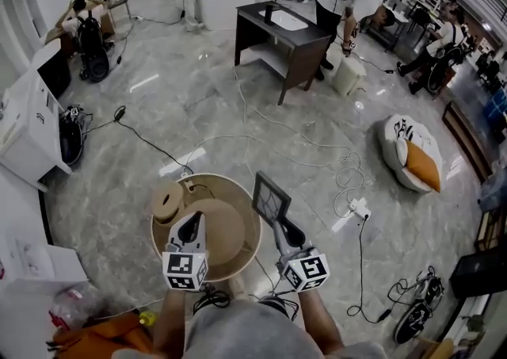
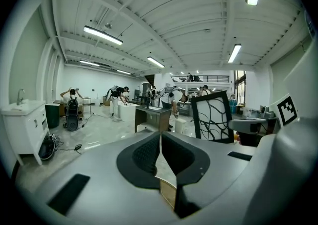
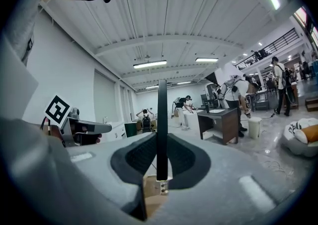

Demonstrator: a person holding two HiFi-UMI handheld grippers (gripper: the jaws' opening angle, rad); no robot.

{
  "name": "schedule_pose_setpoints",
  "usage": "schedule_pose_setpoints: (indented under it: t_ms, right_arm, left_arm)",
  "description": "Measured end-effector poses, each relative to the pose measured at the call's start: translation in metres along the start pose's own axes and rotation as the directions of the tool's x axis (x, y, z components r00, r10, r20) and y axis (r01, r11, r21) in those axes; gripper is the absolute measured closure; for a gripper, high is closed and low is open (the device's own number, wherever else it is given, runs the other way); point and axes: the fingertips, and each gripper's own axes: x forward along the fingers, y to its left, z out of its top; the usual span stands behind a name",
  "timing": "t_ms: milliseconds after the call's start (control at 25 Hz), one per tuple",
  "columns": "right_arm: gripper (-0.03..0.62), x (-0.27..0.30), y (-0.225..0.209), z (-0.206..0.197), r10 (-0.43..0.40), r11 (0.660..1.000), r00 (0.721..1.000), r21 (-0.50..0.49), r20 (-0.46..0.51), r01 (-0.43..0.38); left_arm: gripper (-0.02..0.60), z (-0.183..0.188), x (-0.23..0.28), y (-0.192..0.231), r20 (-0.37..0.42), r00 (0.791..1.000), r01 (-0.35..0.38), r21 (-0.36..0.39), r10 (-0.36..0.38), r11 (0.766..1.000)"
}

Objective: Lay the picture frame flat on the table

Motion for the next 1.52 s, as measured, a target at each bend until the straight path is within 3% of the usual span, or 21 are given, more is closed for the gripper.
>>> schedule_pose_setpoints:
  t_ms: [440,760,1120,1520]
  right_arm:
    - [0.534,0.060,0.026,-0.003,0.154,0.988,0.988,0.020,-0.024,-0.154]
    - [0.534,0.104,0.045,-0.016,0.324,0.946,0.944,0.008,-0.068,-0.324]
    - [0.534,0.167,0.059,-0.028,0.522,0.851,0.837,0.028,-0.167,-0.525]
    - [0.533,0.216,0.066,-0.072,0.638,0.760,0.712,0.088,-0.293,-0.644]
  left_arm:
    - [0.552,-0.001,-0.016,0.050,0.007,0.987,-0.163,-0.036,0.163,0.986]
    - [0.552,-0.019,-0.026,0.073,-0.003,0.949,-0.314,-0.078,0.315,0.946]
    - [0.552,-0.023,-0.018,0.097,-0.036,0.865,-0.501,-0.130,0.501,0.856]
    - [0.552,-0.060,0.001,0.118,-0.128,0.779,-0.627,-0.188,0.613,0.757]
